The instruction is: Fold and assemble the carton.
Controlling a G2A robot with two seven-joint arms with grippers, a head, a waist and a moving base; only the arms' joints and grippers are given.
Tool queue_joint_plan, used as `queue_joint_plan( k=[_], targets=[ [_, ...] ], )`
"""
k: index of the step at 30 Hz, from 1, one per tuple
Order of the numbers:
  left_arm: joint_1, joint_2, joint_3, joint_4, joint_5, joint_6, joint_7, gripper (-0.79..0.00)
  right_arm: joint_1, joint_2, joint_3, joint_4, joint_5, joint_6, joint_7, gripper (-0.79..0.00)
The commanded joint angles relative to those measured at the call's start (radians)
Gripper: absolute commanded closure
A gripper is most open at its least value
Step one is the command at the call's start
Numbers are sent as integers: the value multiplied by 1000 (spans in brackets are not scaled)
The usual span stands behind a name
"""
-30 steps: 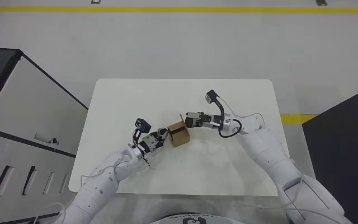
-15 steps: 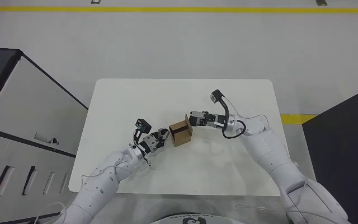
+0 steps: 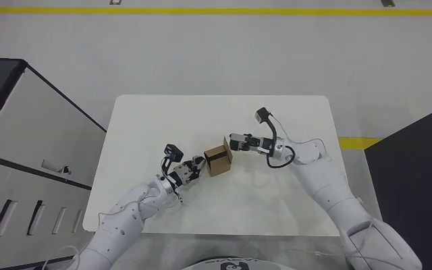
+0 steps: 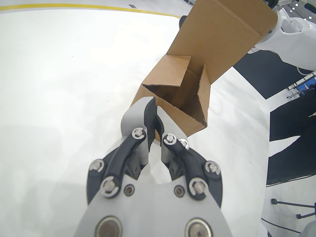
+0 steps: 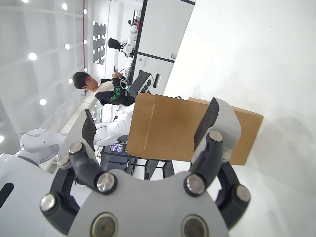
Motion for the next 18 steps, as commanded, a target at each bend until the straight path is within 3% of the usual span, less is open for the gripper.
queue_joint_plan(
  k=[1, 18],
  targets=[
    [3, 0, 0, -3, -1, -5, -8, 0, -8, 8, 12, -32, -40, 27, -11, -785],
    [0, -1, 4, -9, 12, -17, -24, 0, -39, 33, 63, -148, -150, 75, -54, -785]
  ],
)
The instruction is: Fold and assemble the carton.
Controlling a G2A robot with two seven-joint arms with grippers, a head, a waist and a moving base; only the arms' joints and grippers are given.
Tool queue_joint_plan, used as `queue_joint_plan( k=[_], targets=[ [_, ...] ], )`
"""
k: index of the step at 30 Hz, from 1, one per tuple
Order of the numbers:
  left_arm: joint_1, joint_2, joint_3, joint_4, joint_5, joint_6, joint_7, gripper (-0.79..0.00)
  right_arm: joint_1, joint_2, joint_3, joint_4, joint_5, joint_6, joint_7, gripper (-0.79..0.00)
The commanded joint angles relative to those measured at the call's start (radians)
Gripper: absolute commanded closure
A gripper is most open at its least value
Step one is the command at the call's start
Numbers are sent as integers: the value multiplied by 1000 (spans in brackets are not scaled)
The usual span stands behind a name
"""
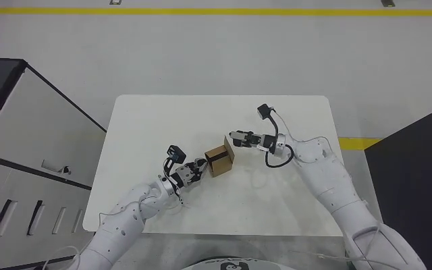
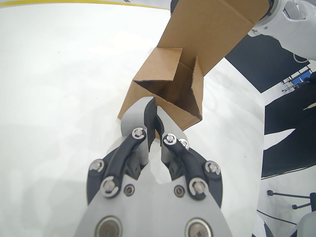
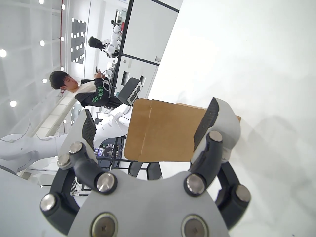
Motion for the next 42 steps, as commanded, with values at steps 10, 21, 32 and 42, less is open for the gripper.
queue_joint_plan(
  k=[10, 21, 32, 42],
  targets=[
    [0, 0, 0, 0, 0, 0, 0, 0, -10, 19, 41, -53, -26, 16, 60, -785],
    [0, 0, 0, 0, 0, 0, 0, 0, 14, 41, 79, -50, -44, 109, 163, -560],
    [0, 0, 0, 0, 0, 0, 0, 0, 52, 53, 34, -138, -226, 214, 211, -363],
    [0, 0, 0, 0, 0, 0, 0, 0, 87, 49, -30, -203, -316, 254, 233, -320]
  ],
)
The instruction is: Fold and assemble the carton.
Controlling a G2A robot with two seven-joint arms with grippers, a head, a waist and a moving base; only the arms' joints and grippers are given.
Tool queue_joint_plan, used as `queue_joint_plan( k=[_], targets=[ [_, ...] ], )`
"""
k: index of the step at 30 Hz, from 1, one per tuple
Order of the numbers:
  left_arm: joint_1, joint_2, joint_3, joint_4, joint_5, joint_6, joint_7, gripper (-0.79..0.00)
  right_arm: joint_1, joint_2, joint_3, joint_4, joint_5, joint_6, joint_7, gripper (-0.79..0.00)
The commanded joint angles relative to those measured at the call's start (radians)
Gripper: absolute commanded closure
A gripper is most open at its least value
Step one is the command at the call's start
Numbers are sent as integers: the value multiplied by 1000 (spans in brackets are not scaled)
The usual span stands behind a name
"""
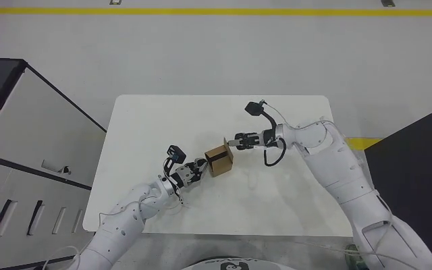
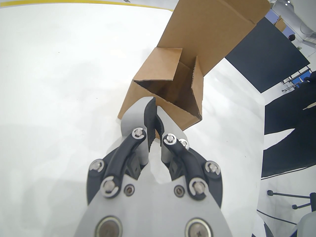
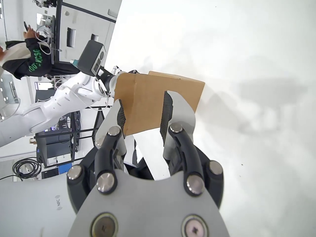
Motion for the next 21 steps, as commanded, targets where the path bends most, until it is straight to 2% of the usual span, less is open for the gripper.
queue_joint_plan(
  k=[1, 7, 16, 21],
  targets=[
    [0, 0, 0, 0, 0, 0, 0, 0, 6, 0, -10, -11, -16, 6, 6, -317],
    [0, 0, 0, 0, 0, 0, 0, 0, 25, 1, -37, -46, -62, 27, 29, -299],
    [0, 0, 0, 0, 0, 0, 0, 0, 56, -2, -74, -88, -106, 59, 55, -339],
    [0, 0, 0, 0, 0, 0, 0, 0, 72, -4, -95, -100, -125, 82, 67, -296]
  ],
)
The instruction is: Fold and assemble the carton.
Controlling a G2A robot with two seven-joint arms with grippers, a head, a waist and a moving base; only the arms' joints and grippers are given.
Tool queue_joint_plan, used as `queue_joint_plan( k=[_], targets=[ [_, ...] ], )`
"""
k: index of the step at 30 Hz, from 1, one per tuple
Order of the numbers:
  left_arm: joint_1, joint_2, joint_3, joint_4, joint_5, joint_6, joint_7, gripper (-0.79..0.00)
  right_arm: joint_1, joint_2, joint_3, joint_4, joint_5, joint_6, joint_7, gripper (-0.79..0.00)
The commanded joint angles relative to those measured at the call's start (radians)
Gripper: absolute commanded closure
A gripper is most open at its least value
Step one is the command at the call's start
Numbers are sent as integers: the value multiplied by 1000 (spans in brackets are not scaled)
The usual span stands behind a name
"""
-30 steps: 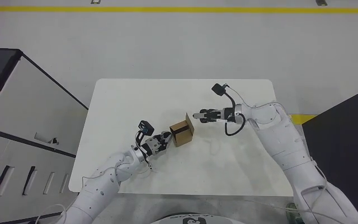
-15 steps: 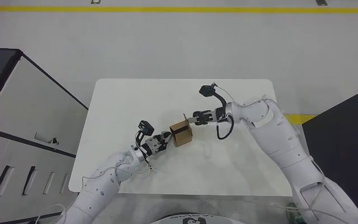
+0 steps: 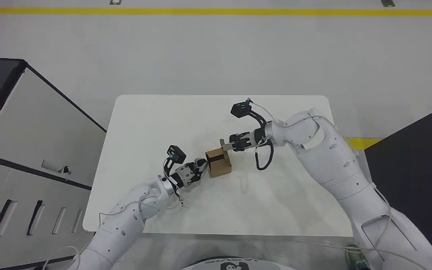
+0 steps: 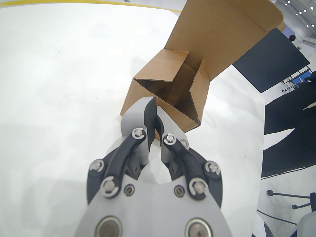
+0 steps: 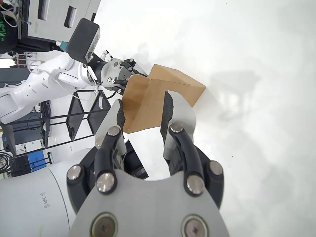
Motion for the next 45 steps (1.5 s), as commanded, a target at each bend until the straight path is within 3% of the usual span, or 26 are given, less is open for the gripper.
queue_joint_plan(
  k=[1, 7, 26, 34, 45],
  targets=[
    [0, 0, 0, 0, 0, 0, 0, 0, 4, -1, -7, -4, -5, 11, 5, -274],
    [0, 0, 0, 0, 0, 0, 0, 0, 17, -3, -29, -17, -27, 47, 21, -182],
    [0, 0, 0, 0, 0, 0, 0, 0, 108, -26, -152, -55, -161, 169, 108, -105],
    [0, 0, 0, 0, 0, 0, 0, 0, 154, -47, -215, -37, -205, 193, 121, 0],
    [0, 0, 0, 0, 0, 0, 0, 0, 219, -80, -306, -11, -285, 216, 160, 0]
  ],
)
